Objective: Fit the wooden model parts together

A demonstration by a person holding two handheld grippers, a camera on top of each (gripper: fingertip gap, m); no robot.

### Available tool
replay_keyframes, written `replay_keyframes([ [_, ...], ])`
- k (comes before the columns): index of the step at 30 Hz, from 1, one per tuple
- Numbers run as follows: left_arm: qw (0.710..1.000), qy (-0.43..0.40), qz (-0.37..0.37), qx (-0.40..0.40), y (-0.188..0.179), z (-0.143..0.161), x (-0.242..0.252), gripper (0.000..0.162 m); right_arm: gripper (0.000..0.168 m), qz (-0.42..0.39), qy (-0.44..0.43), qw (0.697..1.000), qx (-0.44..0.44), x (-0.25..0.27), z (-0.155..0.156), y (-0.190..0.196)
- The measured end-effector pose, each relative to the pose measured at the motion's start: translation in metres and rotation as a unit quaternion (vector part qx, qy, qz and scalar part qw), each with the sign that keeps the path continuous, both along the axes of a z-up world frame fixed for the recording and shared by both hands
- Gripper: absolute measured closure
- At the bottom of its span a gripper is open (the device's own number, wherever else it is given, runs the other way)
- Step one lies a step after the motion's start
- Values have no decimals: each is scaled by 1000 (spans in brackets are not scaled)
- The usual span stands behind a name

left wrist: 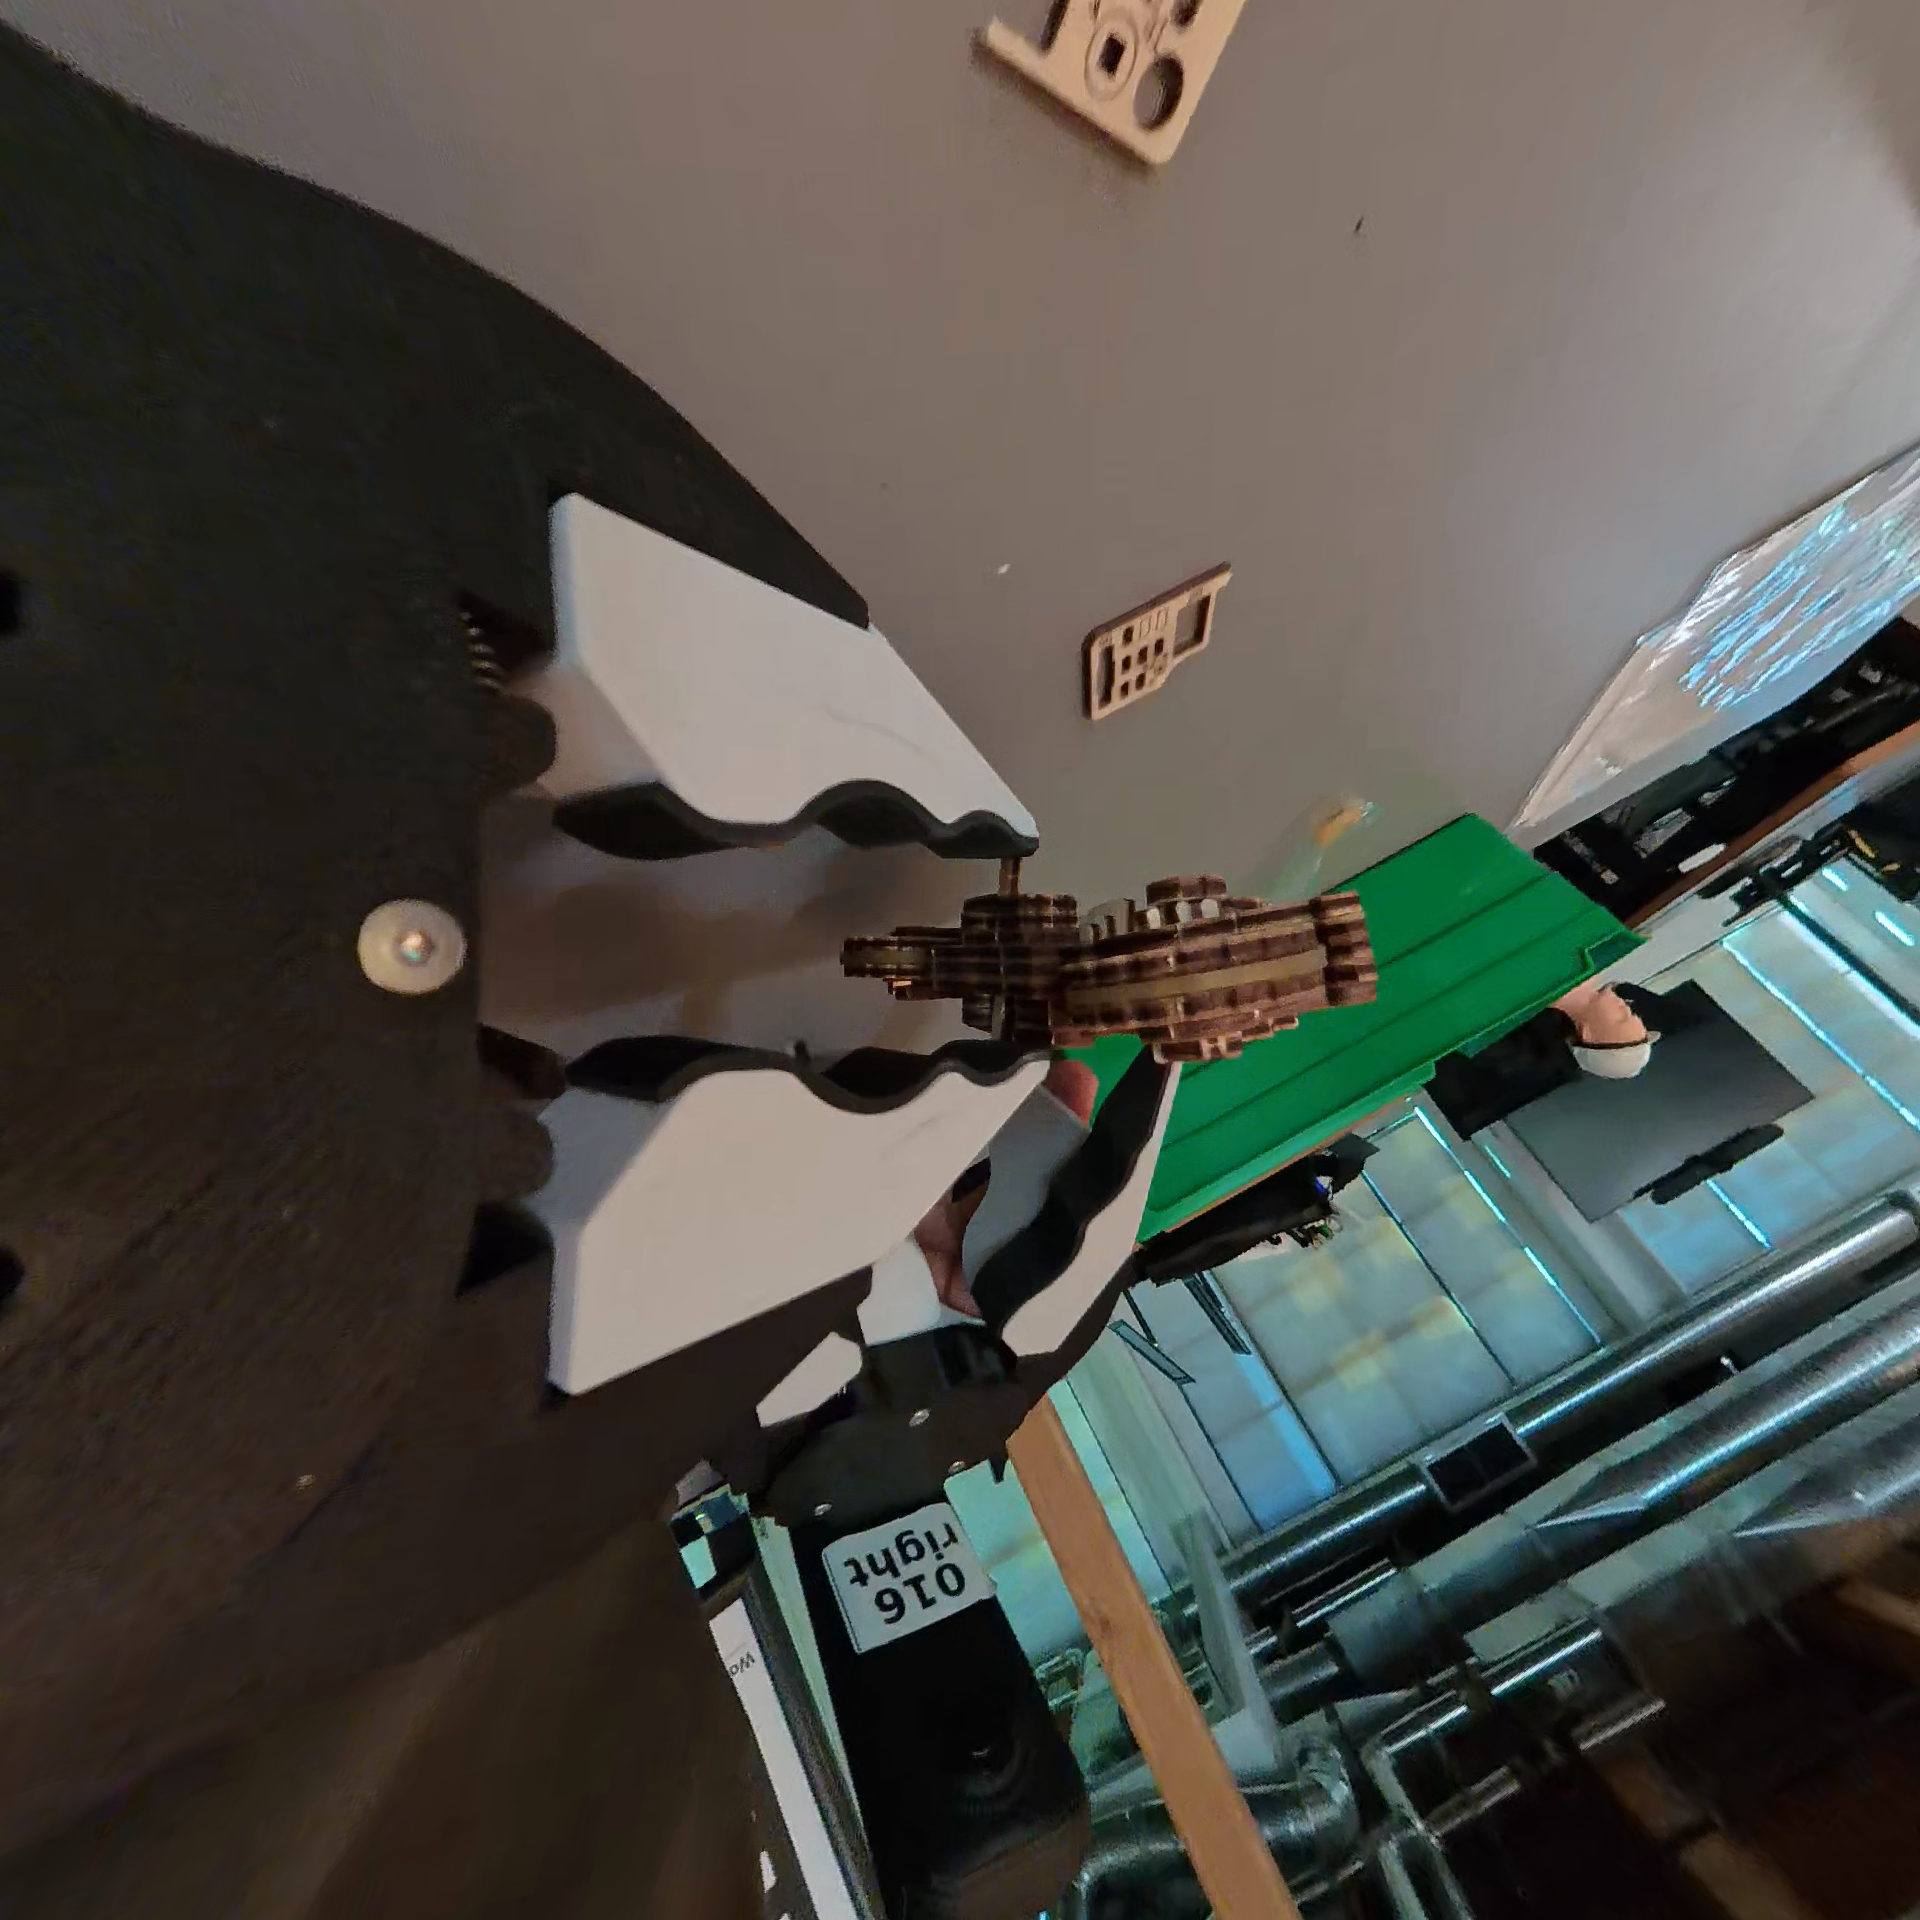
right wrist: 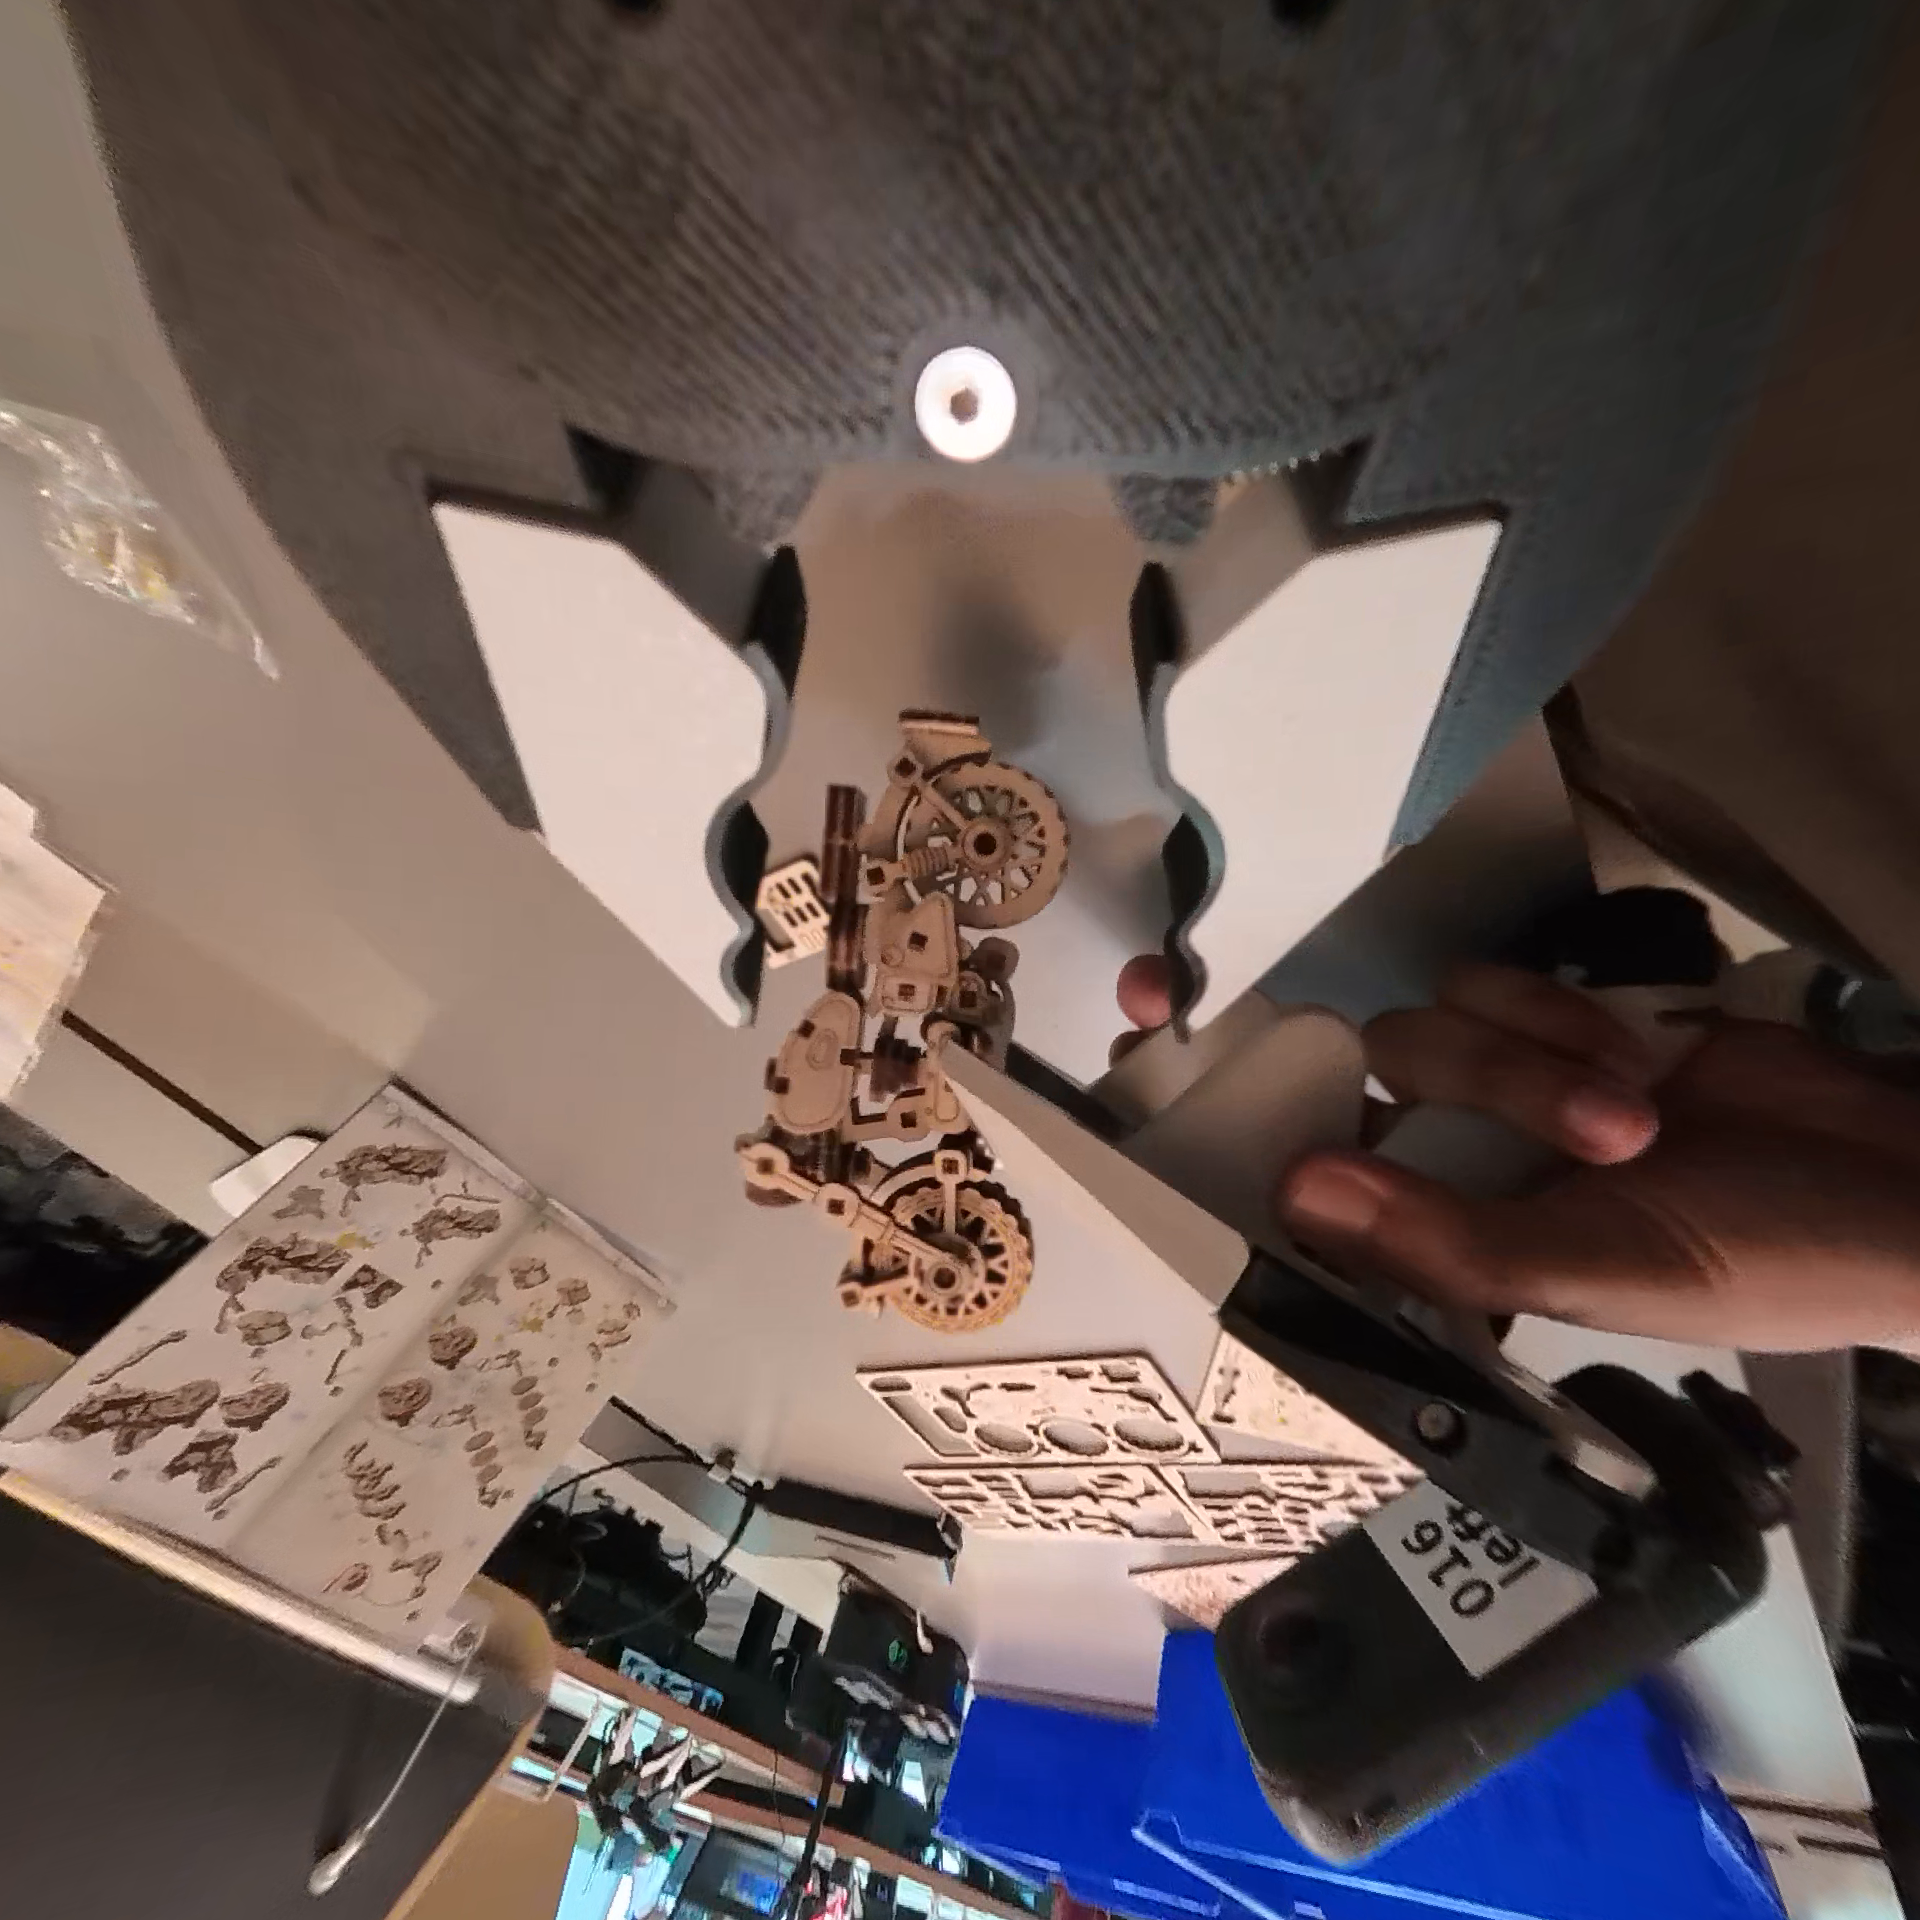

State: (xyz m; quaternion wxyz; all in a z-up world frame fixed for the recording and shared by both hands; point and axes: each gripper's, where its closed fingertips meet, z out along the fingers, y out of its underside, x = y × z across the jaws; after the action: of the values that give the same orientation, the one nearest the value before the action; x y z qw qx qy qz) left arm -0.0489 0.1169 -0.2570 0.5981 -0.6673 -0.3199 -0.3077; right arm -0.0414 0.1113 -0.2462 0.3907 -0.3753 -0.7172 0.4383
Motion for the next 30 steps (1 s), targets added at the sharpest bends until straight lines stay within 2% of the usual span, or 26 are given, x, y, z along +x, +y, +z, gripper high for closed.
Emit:
replay_keyframes([
  [3,1000,-1,-9,0,3,0,10,129,93,-6,-9,1000,1,-1,-4,2],
  [7,1000,21,-19,-5,6,1,17,129,115,-17,-1,1000,-9,0,1,9],
  [12,999,27,-32,11,5,6,14,121,130,-13,8,1000,-16,3,6,12],
  [16,998,28,-54,11,4,7,14,124,129,-5,5,999,-41,4,9,12],
  [18,999,9,-37,7,3,4,9,124,119,-1,3,1000,-31,3,5,10],
  [22,993,-111,-24,29,3,2,5,124,104,-11,7,999,31,1,-2,8],
  [26,976,-208,10,57,2,-1,-1,124,101,-26,0,996,83,-2,-10,6],
  [30,977,-206,14,51,4,-1,6,124,106,-49,-5,995,91,-6,-11,6],
])
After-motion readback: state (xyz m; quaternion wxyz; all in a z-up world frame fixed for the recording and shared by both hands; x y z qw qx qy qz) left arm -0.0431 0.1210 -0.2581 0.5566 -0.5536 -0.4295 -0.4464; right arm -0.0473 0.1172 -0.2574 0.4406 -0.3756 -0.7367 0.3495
